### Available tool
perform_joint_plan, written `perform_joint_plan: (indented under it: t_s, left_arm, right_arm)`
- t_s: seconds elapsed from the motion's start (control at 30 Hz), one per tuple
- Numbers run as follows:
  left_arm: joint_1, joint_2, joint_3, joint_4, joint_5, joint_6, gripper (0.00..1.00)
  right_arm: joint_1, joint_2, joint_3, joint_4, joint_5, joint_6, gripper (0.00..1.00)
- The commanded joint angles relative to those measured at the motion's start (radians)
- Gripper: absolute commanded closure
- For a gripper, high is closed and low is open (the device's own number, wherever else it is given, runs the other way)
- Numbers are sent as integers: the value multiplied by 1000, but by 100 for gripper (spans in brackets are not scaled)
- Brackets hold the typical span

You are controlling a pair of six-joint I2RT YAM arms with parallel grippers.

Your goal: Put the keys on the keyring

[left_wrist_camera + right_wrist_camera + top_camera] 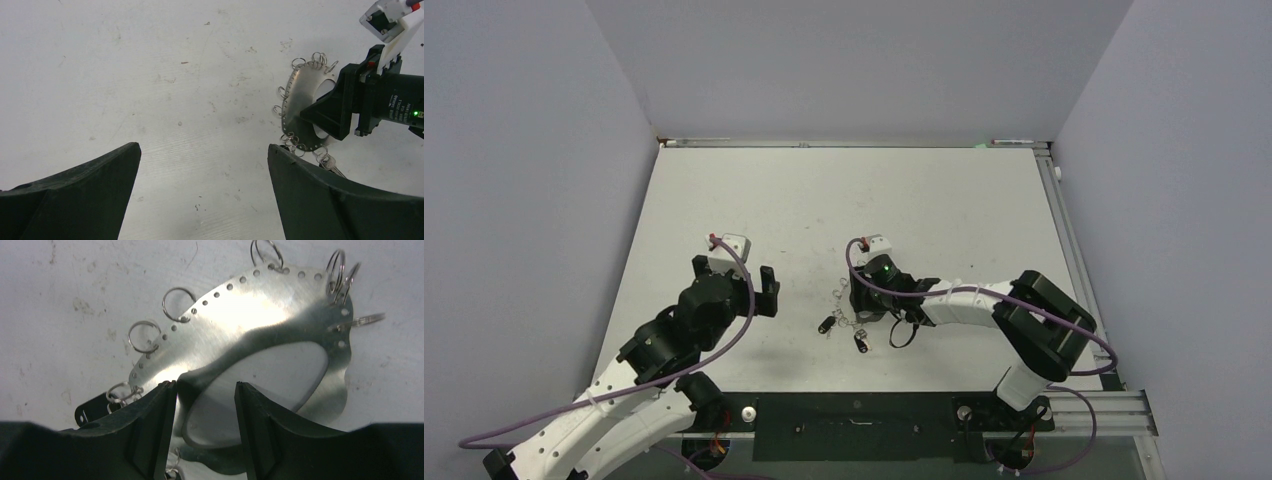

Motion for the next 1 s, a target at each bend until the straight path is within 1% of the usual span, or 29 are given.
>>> perform_joint_plan:
  t_s: [0.0, 0.2, 0.3, 0.37, 0.47, 0.6, 0.7, 0.83, 0.93, 0.97]
  left_arm:
    - [53, 9, 25, 23, 50, 19, 4]
    - [145, -4, 16, 51, 140, 26, 4]
    - [170, -6, 13, 58, 166, 34, 4]
    - [180, -9, 13, 58, 168, 36, 4]
    - [191, -16, 10, 61, 168, 37, 4]
    - [219, -27, 4, 70, 190, 36, 4]
    - [241, -36, -6, 85, 245, 48, 4]
    - [270, -30, -2, 85, 276, 42, 4]
    - [284, -23, 0, 82, 286, 40, 4]
    - [288, -24, 0, 83, 290, 40, 4]
  right_arm:
    - [-45, 81, 66, 39, -11, -112, 54]
    - [-91, 181, 181, 68, -136, -241, 55]
    - [-92, 202, 253, 26, -158, -280, 56]
    - [-92, 183, 285, -2, -151, -298, 55]
    - [-92, 101, 293, -26, -135, -333, 52]
    - [-87, -56, 296, -70, -109, -379, 41]
    - [-81, -197, 270, -72, -96, -395, 36]
    - [-76, -387, 184, -13, -86, -391, 34]
    - [-75, -537, 69, 70, -56, -366, 32]
    - [-73, -576, 29, 99, -24, -357, 31]
